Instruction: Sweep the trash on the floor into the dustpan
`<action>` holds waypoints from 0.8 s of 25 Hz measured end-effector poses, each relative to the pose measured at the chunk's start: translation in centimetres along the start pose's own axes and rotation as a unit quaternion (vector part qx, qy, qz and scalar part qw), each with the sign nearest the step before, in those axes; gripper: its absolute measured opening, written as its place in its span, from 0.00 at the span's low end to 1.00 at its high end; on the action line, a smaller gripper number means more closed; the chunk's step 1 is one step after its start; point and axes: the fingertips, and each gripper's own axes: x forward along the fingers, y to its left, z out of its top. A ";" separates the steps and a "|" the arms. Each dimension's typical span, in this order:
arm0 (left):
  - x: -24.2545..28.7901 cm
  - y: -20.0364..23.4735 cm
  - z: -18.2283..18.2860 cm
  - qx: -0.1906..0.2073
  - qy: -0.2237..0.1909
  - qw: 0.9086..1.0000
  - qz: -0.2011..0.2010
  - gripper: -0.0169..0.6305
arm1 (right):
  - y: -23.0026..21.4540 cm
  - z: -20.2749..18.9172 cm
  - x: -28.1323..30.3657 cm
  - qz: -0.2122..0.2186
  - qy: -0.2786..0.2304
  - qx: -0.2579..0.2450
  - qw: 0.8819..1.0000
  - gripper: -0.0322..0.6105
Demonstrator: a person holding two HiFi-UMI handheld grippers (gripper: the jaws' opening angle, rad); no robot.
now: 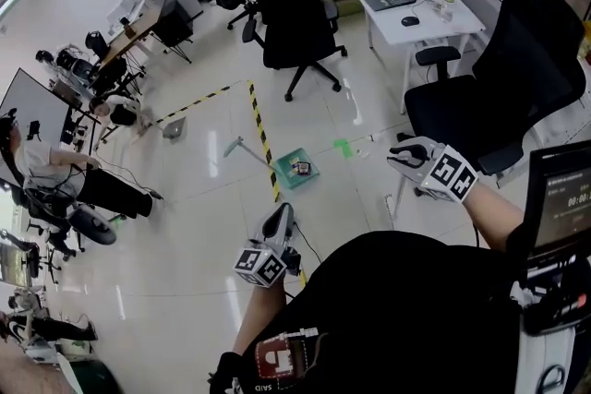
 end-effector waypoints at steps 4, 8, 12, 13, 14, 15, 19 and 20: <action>-3.0 1.8 0.4 0.001 -0.007 1.000 0.014 0.03 | 1.9 0.3 1.6 0.002 0.000 0.001 1.000 0.15; -6.0 3.5 1.0 -0.003 -0.010 1.000 0.011 0.03 | 4.2 1.6 2.7 -0.010 0.000 0.007 1.000 0.15; -7.5 4.0 1.4 0.004 -0.003 1.000 -0.012 0.03 | 5.1 3.0 2.7 -0.028 0.001 0.017 0.999 0.15; -7.9 4.2 1.3 0.005 0.000 1.000 -0.015 0.03 | 5.4 3.1 2.7 -0.032 0.002 0.019 0.999 0.15; -8.5 4.4 1.2 0.005 0.003 1.000 -0.017 0.03 | 5.8 3.3 2.7 -0.035 0.003 0.022 0.999 0.15; -9.1 4.7 1.0 0.005 0.005 1.000 -0.018 0.03 | 6.3 3.4 2.7 -0.037 0.005 0.024 0.999 0.15; -11.3 5.2 0.3 0.005 0.008 1.000 -0.019 0.03 | 8.9 3.8 2.3 -0.041 0.005 0.023 0.999 0.15; -11.7 4.9 0.1 0.004 0.008 1.000 -0.019 0.03 | 9.6 3.8 2.1 -0.040 0.003 0.024 0.999 0.15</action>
